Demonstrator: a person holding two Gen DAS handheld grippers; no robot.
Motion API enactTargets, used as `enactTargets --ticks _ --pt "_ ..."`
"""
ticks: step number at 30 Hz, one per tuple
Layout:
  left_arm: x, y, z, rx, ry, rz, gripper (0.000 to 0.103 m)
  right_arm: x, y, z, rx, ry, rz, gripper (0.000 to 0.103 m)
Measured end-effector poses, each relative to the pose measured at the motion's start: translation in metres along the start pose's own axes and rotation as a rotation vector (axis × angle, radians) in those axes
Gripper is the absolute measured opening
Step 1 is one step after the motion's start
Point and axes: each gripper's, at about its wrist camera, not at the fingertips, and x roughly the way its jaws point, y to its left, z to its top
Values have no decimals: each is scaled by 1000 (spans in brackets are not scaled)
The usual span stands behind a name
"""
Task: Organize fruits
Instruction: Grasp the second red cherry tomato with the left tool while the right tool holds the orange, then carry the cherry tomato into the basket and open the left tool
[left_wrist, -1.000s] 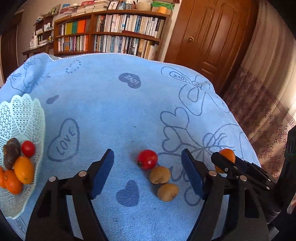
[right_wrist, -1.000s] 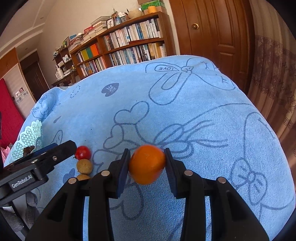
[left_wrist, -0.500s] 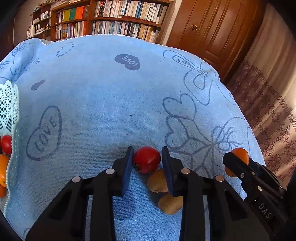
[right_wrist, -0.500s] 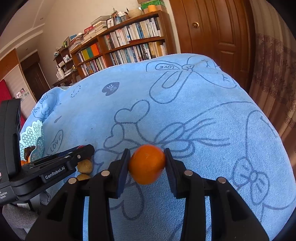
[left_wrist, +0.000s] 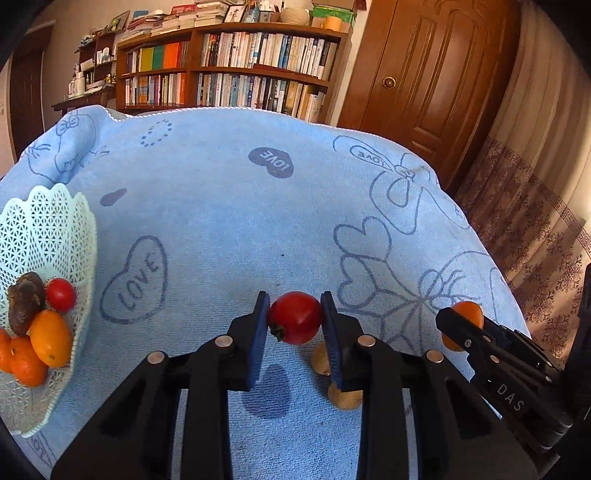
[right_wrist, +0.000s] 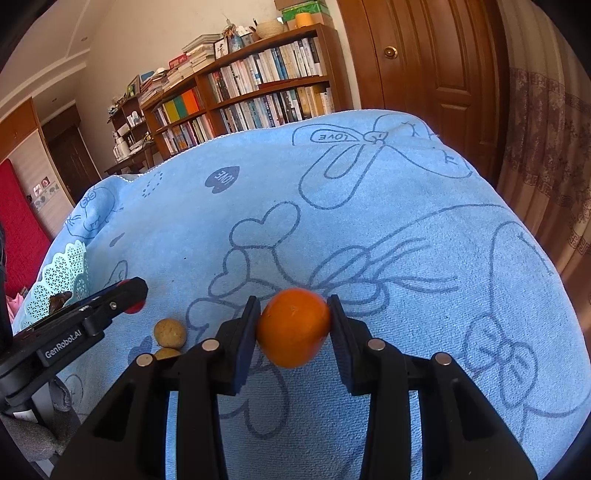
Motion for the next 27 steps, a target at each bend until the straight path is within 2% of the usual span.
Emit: enactTargets --ticks 14,27 --pt "-47 34 8 -32 -153 150 29 -4 1 -1 -5 -12 9 38" --pt "-80 108 9 -136 -197 265 29 -2 5 -3 -16 -6 6 38"
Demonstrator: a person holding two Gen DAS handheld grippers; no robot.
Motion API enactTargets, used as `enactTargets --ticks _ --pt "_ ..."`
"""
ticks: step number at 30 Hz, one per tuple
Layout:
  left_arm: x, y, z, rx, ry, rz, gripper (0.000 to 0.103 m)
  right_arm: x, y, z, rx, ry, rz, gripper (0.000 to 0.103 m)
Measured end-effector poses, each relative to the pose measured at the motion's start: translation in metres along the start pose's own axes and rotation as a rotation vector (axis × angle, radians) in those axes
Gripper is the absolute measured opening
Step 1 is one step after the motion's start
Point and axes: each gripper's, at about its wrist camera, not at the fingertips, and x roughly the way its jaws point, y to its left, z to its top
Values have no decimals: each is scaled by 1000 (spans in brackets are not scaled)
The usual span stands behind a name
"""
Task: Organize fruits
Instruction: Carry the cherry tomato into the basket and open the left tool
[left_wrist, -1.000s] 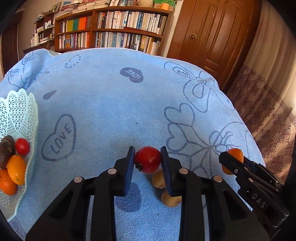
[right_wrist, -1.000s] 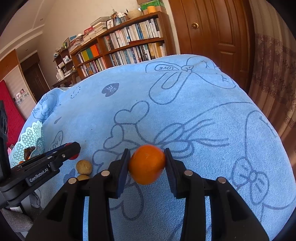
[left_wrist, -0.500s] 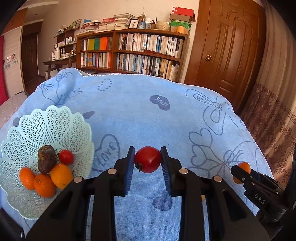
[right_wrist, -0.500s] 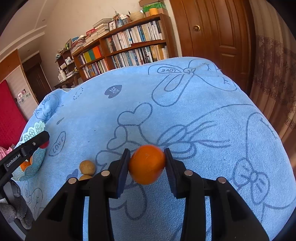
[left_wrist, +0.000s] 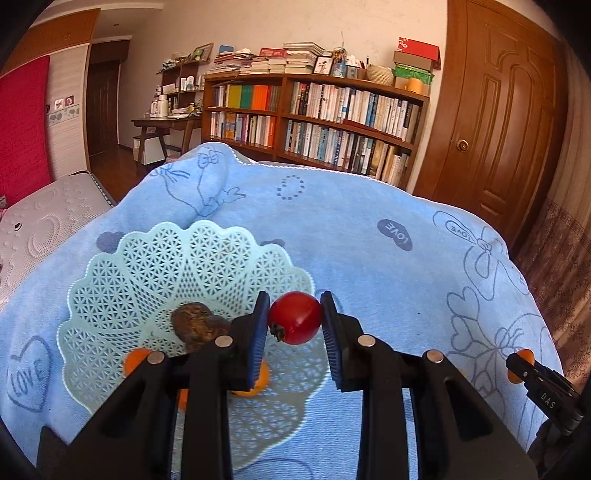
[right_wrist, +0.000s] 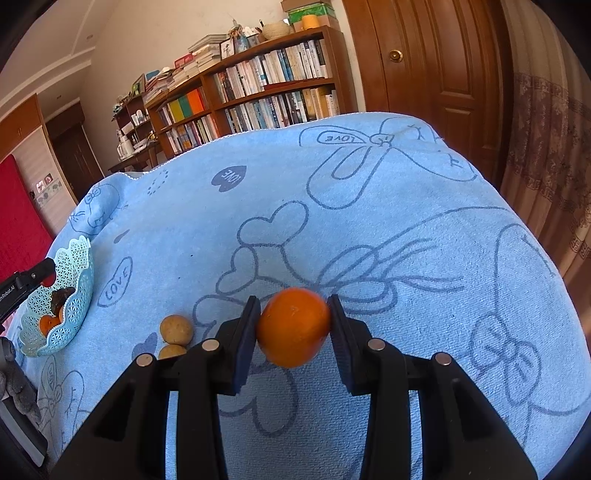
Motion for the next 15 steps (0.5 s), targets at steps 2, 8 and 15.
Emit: enactTargets --ticks 2,8,15 --pt "-2 15 0 -24 -6 21 29 0 0 0 0 0 0 38" --pt "-3 47 -1 -69 -10 86 29 1 0 -1 0 -2 -3 38" --pt "-1 71 0 -109 -14 126 29 1 1 -2 -5 -2 -3 38"
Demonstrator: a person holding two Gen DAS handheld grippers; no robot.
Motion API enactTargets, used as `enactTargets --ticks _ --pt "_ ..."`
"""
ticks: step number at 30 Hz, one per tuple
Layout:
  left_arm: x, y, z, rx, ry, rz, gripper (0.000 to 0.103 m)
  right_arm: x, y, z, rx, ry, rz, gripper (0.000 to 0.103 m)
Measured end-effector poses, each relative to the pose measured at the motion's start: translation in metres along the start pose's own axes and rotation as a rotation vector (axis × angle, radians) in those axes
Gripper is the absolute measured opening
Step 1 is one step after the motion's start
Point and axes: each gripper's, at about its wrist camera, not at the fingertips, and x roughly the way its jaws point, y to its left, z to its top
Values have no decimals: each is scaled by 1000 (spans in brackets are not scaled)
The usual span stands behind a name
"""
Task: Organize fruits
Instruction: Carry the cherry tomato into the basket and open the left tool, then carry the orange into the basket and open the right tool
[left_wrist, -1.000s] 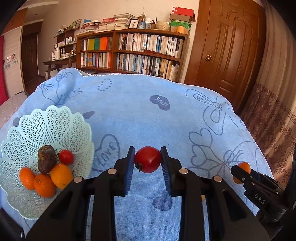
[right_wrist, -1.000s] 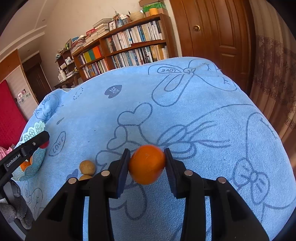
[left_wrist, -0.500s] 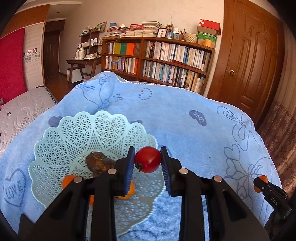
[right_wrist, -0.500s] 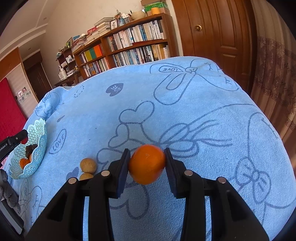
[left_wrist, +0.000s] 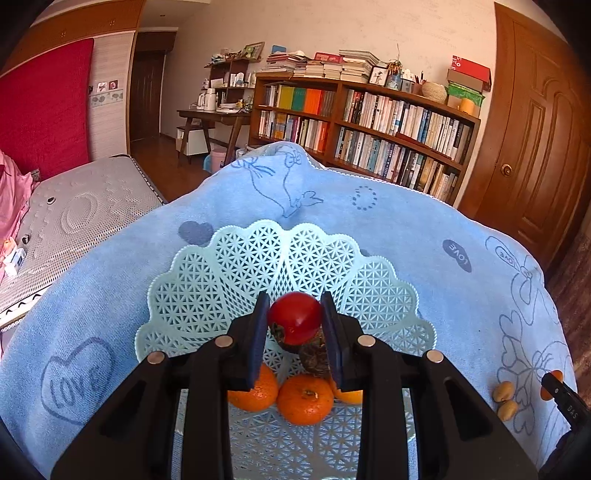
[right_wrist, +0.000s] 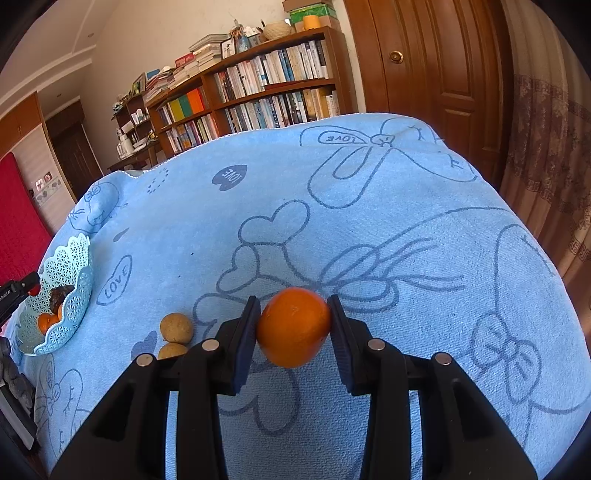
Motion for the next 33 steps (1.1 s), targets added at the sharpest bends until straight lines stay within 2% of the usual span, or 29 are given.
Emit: enactTargets --ticks 6,11,15,17,21,23,33 --pt "2 7 -1 -31 -2 28 31 0 1 0 -1 0 0 38" --pt "-1 15 -4 -63 -30 71 53 0 2 0 -5 0 -7 38" --pt "-6 23 -3 -102 -54 81 61 -3 11 2 -30 -9 -15 38" --pt "-10 28 -4 -125 -67 92 73 -5 20 3 -50 -9 -6 38" --pt "-16 29 -5 -128 -86 113 76 -8 45 4 -103 -6 18 38" --pt "-18 28 -5 -121 -90 110 82 -10 59 7 -115 0 55 38" --pt "-26 17 -8 -63 -126 151 83 -11 158 22 -235 -1 207 38"
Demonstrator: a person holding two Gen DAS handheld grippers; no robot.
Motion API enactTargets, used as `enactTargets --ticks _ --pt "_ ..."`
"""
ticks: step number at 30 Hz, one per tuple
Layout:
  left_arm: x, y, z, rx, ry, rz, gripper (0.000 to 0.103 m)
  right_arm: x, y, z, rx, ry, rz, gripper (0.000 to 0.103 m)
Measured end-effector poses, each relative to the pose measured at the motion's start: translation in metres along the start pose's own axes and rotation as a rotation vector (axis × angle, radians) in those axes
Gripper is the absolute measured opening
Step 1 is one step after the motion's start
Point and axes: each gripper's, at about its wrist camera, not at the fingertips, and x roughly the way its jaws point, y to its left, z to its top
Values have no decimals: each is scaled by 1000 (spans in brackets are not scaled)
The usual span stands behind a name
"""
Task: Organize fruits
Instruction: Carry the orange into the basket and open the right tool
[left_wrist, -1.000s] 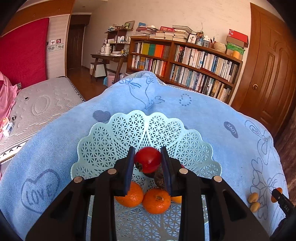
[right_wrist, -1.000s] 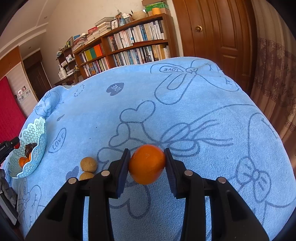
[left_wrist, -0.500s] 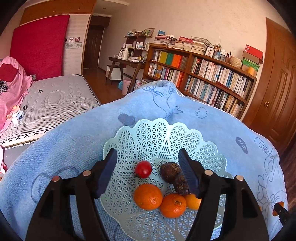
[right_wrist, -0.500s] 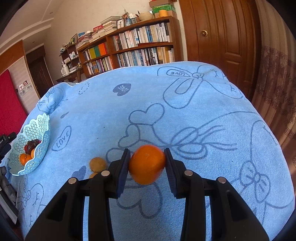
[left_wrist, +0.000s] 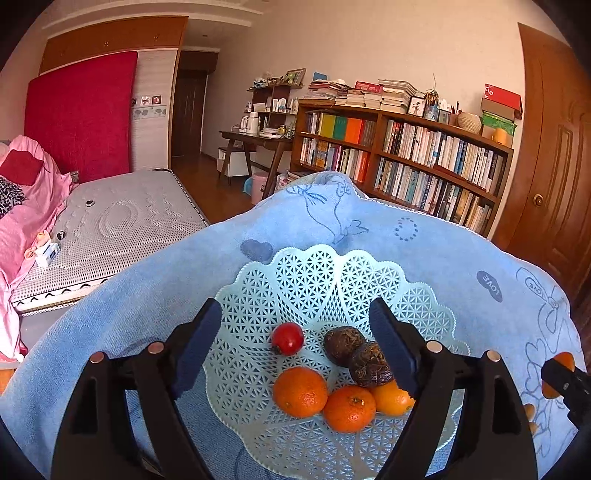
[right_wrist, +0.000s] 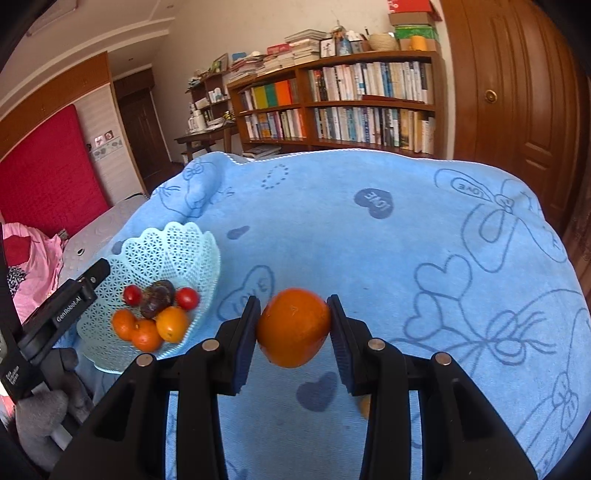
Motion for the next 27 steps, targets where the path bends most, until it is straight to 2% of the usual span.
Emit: enactTargets --ticks 3,5,12,23,27 --pt "-5 3 3 -10 -24 15 85 9 27 6 -41 7 30 38" --pt "-9 5 6 -14 -48 34 91 16 43 9 -65 14 48 38" --pt "-18 10 12 -10 -80 54 92 39 81 14 -108 49 73 38" --pt "-16 32 17 -85 -72 70 96 66 106 9 -144 108 101 38" --pt "-14 32 16 -90 -65 69 97 63 102 10 -133 93 98 39"
